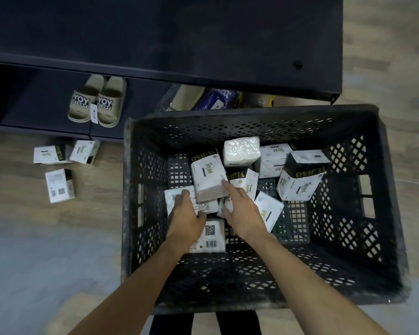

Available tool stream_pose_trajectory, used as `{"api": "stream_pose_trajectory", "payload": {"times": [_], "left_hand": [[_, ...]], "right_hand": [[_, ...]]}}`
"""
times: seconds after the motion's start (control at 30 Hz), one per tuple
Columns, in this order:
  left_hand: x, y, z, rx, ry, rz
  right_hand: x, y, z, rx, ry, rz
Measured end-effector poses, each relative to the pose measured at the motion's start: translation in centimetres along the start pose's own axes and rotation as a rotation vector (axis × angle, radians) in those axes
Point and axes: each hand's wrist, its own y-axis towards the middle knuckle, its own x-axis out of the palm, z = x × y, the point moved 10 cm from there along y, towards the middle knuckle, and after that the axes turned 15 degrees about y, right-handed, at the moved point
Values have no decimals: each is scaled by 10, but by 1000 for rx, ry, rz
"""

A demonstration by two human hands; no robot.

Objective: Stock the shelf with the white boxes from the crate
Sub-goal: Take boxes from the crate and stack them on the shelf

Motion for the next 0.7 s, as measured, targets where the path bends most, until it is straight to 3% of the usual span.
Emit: {"api": "stream_pose_trajectory", "payload": {"times": [0.13,0.27,0.43,0.57,0.7], "left_hand": [[23,13,-15,-310,-431,-142],[37,27,-12,-425,-640,-93],[40,30,-12,-485,-678,-75],[40,30,-8,-461,-618,-110],[49,21,-4,-478,-748,-181]], "right_hand": [[2,1,-1,-22,-23,5],[3,1,2,-59,-37,-8],[1,3,4,-97,-37,-18],[-11,10,16,62,277,142],[-17,19,21,171,414,275]]}}
